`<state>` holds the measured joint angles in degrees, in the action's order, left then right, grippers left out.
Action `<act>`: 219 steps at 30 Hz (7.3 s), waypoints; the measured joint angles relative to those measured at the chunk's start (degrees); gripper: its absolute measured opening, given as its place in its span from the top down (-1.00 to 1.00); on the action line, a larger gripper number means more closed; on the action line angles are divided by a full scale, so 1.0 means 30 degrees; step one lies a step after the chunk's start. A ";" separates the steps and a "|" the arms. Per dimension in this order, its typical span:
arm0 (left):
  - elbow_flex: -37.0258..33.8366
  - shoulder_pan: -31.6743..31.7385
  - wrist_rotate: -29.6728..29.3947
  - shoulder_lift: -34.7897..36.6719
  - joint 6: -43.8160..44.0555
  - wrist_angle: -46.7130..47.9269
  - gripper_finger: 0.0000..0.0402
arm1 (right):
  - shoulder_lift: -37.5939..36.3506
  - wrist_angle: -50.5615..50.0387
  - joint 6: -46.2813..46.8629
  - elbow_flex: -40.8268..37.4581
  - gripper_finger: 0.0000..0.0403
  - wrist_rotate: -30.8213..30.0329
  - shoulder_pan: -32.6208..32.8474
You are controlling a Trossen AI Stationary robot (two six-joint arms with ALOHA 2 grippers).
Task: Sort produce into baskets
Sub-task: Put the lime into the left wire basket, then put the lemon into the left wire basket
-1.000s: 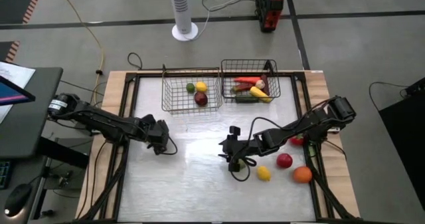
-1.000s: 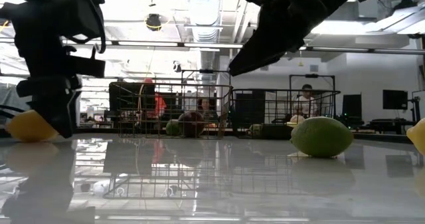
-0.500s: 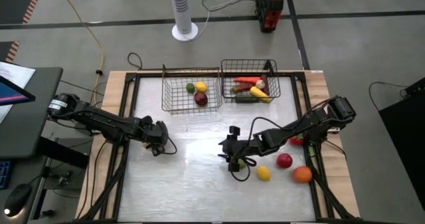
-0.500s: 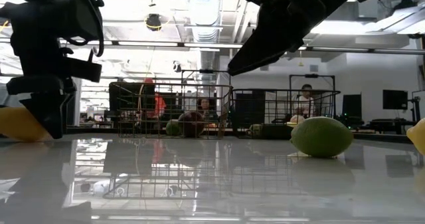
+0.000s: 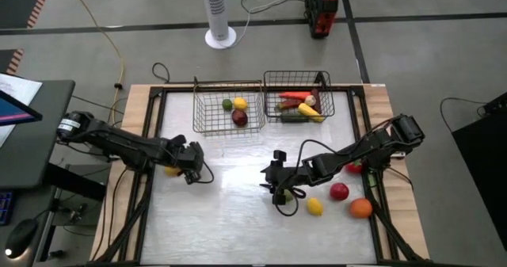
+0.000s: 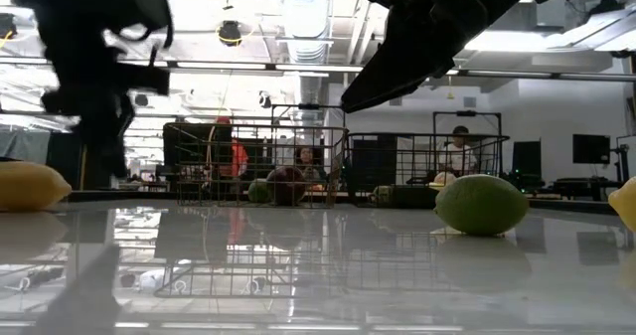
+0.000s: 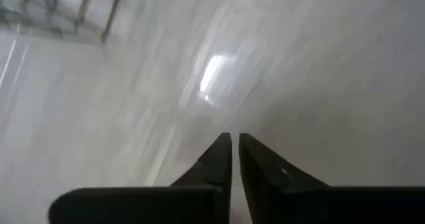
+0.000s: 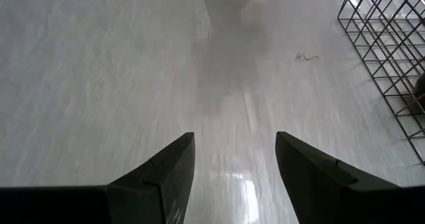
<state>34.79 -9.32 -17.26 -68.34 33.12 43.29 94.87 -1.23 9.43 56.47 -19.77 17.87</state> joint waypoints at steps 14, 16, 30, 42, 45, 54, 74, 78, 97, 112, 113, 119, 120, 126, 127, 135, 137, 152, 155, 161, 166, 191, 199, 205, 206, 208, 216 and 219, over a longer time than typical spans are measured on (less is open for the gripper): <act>0.3890 -0.0015 0.3776 -0.0285 0.2281 0.9110 -0.15 | -0.0007 0.0000 -0.0245 0.0000 -0.17 0.0007 0.0029; 0.3890 -0.0146 0.5042 -0.0798 0.2274 0.9816 -0.40 | -0.0007 0.0006 -0.0375 0.0000 -0.17 0.0015 0.0029; 0.3875 -0.0510 0.3945 -0.5841 0.1227 1.0284 -0.95 | -0.0007 0.0153 -0.0816 0.0000 -0.17 0.0048 0.0066; 0.1806 -0.0510 0.4998 -0.7614 0.0409 0.8630 -0.50 | -0.0007 0.0147 -0.0848 0.0000 -0.17 0.0083 0.0175; 0.1932 -0.0510 0.4952 -0.7503 0.0416 0.8336 -0.34 | -0.0007 0.0163 -0.0860 0.0000 -0.17 0.0080 0.0122; 0.3447 -0.0510 0.3471 -0.5990 0.0400 0.8286 -0.08 | -0.0007 0.0090 -0.0835 0.0000 -0.17 0.0079 0.0124; 0.8300 0.6436 -0.3704 -0.1408 -0.8291 -0.0734 -0.19 | -0.1722 -0.7916 0.2841 0.0030 -0.21 0.4461 0.0102; 0.8298 0.8155 -0.1947 -0.1646 -0.9688 -0.1976 -0.29 | -0.1711 -0.8500 0.3343 0.0552 -0.32 0.4472 0.1292; 0.8283 0.8755 -0.2344 -0.1567 -1.0199 -0.2618 -0.82 | 0.2202 -0.9020 0.5348 0.1086 -0.45 0.2528 0.2354; 0.6479 0.5382 -0.2315 0.2207 -0.9519 -0.4556 -0.82 | 0.0288 -0.8221 0.2160 0.1078 -0.02 -0.0458 0.0525; 0.5787 0.5065 -0.2304 0.2598 -0.9468 -0.5361 -0.82 | -0.0080 -0.7756 0.1553 0.1071 -0.02 -0.0671 0.0140; 0.1753 0.3924 -0.2420 0.4850 -0.9440 -1.0725 -0.82 | -0.1767 -0.1146 -0.3684 0.1086 -0.14 -0.1853 -0.3218; 0.1366 0.3820 -0.2492 0.5113 -0.9382 -1.1285 -0.82 | -0.1792 0.0205 -0.4398 0.1086 -0.17 -0.1572 -0.3992; 0.0954 0.3452 -0.3226 0.6146 -0.9311 -1.1640 -0.82 | -0.0386 0.2467 -0.5799 0.2822 -0.20 0.1805 -0.8690; 0.0954 0.3439 -0.3234 0.6274 -0.9317 -1.1659 -0.82 | 0.0020 0.2333 -0.5805 0.3242 -0.20 0.2584 -0.9283; 0.0946 0.3431 -0.2781 0.6513 -0.9149 -1.1300 -0.82 | 0.1468 -0.3856 -0.5042 0.7012 -0.37 0.6533 -1.1224; 0.0946 0.3369 -0.2510 0.6506 -0.9128 -1.1038 -0.82 | 0.1148 -0.6649 -0.5007 0.7441 -0.40 0.6116 -1.0982; 0.0946 0.3308 -0.1413 0.6506 -0.8968 -1.0544 -0.82 | -0.0922 -1.9487 0.5807 0.7016 -0.42 0.3499 -0.0440; 0.0946 0.3308 -0.1340 0.6506 -0.8966 -1.0499 -0.82 | 0.0485 -1.9261 0.8630 0.7009 -0.42 0.3038 0.2247; 0.0946 0.3308 -0.0977 0.6499 -0.8953 -1.0384 -0.82 | 0.2682 -2.1050 1.3542 0.7000 -0.44 0.3069 0.4751; 0.0946 0.3308 -0.0692 0.6499 -0.9194 -1.0311 -0.82 | 0.3184 -2.1307 1.5707 0.6987 -0.61 0.3628 0.5461; 0.0954 0.3312 -0.1709 0.6492 -0.9922 -0.9925 -0.82 | 0.2441 -1.6920 1.7820 0.2163 -0.35 0.6185 0.5456; 0.1633 0.3315 -0.1101 0.6673 -0.9595 -0.8555 -0.82 | 0.2441 -1.7909 1.5829 0.2864 -0.11 0.4592 0.4341; 0.2593 0.3315 -0.0656 0.7484 -0.9448 -0.7909 -0.82 | 0.2382 -1.8294 1.0261 0.5633 -0.22 -0.1265 0.1225; 0.2593 0.3315 -0.0663 0.7587 -0.9456 -0.7871 -0.82 | 0.2382 -1.7589 0.8851 0.5979 -0.23 -0.1800 0.0421; 0.2593 0.3315 -0.0656 0.7715 -0.9456 -0.7720 -0.82 | 0.2382 -1.5623 0.5954 0.6537 -0.23 -0.2004 -0.1288; 0.2586 0.2617 -0.0466 0.8552 -0.9325 -0.7340 -0.82 | 0.2382 -0.8874 -0.1704 0.8828 -0.24 0.0948 -0.7545; 0.2578 0.2557 -0.0481 0.8716 -0.9290 -0.7368 -0.82 | 0.2353 -0.7324 -0.3133 0.9208 -0.25 0.1307 -0.8954</act>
<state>42.52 -1.65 -18.70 -42.19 5.25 21.19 101.93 -23.21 0.03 84.09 -15.85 -8.99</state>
